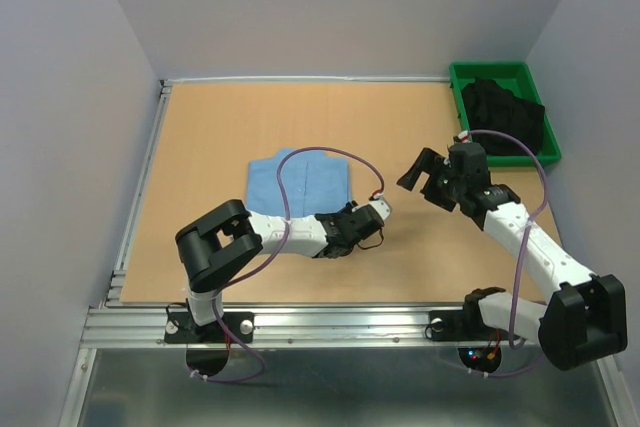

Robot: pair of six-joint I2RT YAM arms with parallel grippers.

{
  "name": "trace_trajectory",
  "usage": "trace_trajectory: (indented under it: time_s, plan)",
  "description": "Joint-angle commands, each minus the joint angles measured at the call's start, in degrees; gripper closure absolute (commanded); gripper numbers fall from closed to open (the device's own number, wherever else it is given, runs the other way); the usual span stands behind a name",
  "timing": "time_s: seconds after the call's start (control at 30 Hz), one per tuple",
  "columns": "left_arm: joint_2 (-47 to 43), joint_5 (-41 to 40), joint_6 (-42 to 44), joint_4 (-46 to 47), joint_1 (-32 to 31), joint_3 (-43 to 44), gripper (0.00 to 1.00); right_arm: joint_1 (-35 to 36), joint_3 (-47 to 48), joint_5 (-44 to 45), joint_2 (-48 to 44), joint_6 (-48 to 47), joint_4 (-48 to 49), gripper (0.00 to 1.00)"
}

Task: Fold and stack the long sleeve shirts
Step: Fold the shirt

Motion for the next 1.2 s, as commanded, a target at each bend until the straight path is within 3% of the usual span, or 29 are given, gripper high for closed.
trace_trajectory:
  time_s: [0.0,0.17,0.57,0.87,1.17]
  plan:
    - [-0.2,-3.1,-0.3,-0.9,0.0,1.4,0.67,-0.3,-0.4,-1.2,0.4,1.4,1.0,0.00]
    - [-3.4,-2.5,-2.1,-1.2,0.0,1.3,1.00,-0.4,1.6,-5.0,6.0,3.7,3.3,0.00]
    - [-10.7,2.5,-6.0,-1.3,2.4,-0.9,1.00,-0.1,2.8,-23.2,24.0,13.9,24.6,0.00]
    - [-11.1,4.8,-6.3,-2.2,2.8,-0.2,1.00,4.9,4.0,-28.8,38.8,23.6,44.2,0.00]
    - [-10.9,5.9,-8.3,-2.3,2.9,0.9,1.00,11.7,10.2,-29.6,48.6,24.7,45.7,0.00]
